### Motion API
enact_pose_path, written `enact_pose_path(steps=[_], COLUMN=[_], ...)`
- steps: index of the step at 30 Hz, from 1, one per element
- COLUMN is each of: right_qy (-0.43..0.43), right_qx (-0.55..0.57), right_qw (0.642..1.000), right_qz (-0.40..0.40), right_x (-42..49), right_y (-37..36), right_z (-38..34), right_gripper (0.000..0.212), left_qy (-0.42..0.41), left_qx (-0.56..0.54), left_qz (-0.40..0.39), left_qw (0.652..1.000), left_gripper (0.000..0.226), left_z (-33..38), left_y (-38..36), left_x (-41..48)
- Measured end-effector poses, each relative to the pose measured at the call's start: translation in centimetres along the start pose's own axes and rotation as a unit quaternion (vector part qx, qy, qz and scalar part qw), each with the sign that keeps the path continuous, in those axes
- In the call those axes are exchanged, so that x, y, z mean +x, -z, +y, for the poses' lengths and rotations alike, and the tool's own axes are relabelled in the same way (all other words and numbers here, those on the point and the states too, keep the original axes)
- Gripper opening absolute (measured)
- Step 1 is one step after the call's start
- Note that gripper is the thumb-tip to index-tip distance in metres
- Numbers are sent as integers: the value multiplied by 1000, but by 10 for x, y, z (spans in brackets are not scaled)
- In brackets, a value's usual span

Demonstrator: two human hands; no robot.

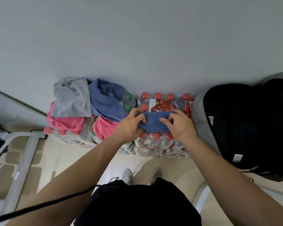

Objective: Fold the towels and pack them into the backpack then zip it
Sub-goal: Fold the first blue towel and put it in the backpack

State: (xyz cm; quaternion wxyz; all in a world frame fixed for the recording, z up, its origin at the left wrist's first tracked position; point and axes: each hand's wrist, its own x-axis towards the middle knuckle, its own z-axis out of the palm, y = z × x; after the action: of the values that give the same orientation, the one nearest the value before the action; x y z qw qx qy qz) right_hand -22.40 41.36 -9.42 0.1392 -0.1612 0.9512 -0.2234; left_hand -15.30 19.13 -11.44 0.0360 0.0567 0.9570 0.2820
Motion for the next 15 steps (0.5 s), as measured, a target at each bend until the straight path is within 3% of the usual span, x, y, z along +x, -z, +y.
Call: enact_pose_path(steps=[3,5,7,10,15], right_qy=[-9,3,37,75,70], right_qx=[-144,-192,-172,-80,26], right_qw=[989,981,983,994,997], right_qz=[-18,19,46,11,-26], right_x=[5,5,6,8,9], right_y=[1,-1,-5,-14,-17], right_z=[-12,-16,-18,-20,-10], right_gripper=[43,46,47,50,55], left_qy=[13,38,59,87,144], left_qx=[51,123,186,189,110], left_qz=[0,32,77,142,118], left_qw=[999,991,978,968,976], left_gripper=[36,35,38,37,28], left_z=[6,14,24,47,49], left_y=[2,5,5,-2,-33], left_x=[-1,1,7,21,40])
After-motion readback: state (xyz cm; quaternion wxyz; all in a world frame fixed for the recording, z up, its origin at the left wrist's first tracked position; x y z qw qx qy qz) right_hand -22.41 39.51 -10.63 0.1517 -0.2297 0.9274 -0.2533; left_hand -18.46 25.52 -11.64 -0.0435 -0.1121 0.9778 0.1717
